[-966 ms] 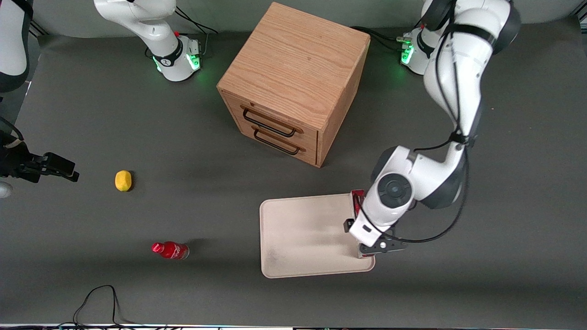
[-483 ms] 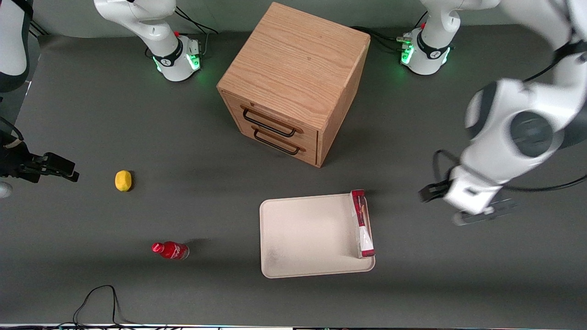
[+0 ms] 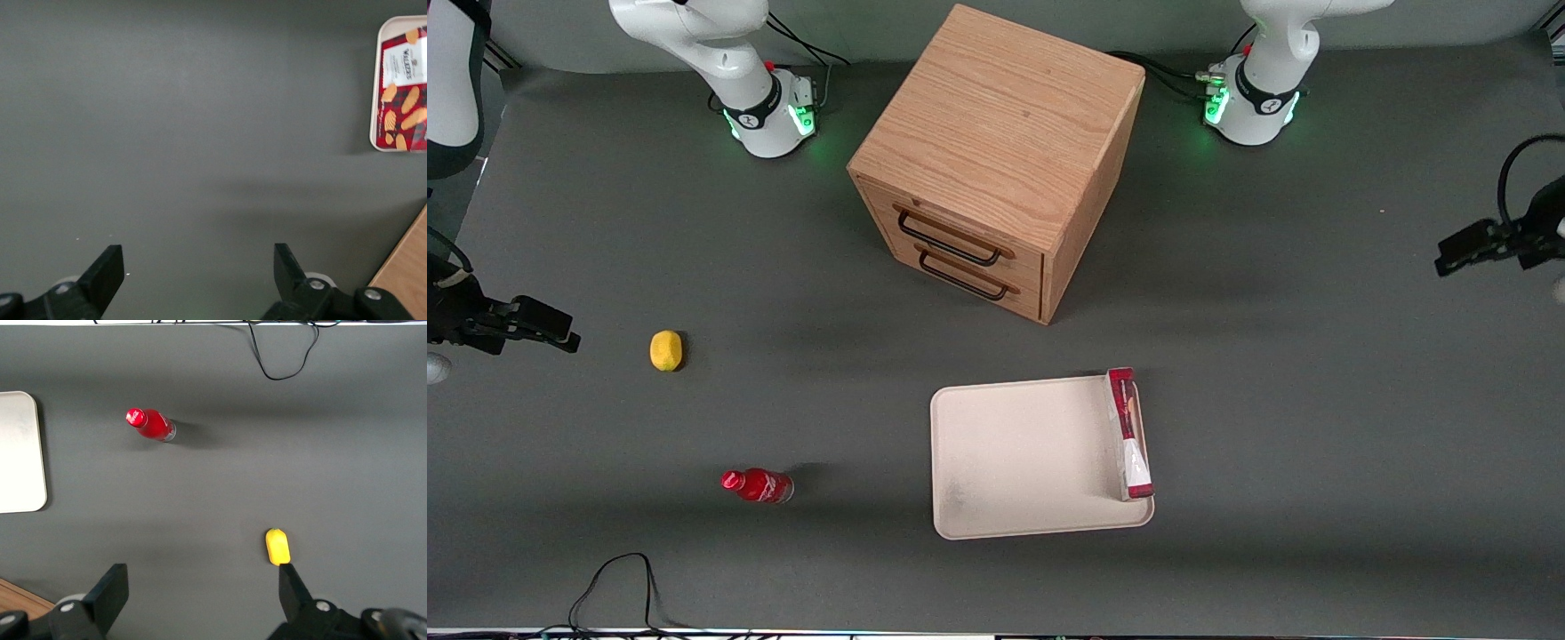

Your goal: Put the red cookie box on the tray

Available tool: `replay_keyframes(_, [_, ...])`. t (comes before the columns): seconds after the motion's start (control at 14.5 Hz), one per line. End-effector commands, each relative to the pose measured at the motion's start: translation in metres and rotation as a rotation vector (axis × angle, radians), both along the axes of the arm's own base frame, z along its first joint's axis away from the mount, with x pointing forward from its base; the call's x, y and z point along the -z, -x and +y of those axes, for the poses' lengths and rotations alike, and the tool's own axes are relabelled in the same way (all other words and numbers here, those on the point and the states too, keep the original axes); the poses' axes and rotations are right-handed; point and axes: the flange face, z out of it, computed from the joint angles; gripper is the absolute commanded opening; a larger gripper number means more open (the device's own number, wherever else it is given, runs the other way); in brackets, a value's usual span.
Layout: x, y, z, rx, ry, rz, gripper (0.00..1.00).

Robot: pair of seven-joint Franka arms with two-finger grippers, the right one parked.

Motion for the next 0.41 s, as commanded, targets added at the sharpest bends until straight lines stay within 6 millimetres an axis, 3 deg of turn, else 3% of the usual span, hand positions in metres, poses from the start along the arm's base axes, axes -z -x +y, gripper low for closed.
replay_keyframes(0.0, [-0.002, 0.04, 0.0, 0.073, 0.01, 0.005, 1.0])
replay_keyframes(0.14, [0.008, 0.043, -0.002, 0.076, 0.011, 0.024, 1.0])
replay_keyframes(0.34, [0.007, 0.044, -0.004, 0.081, 0.011, 0.025, 1.0])
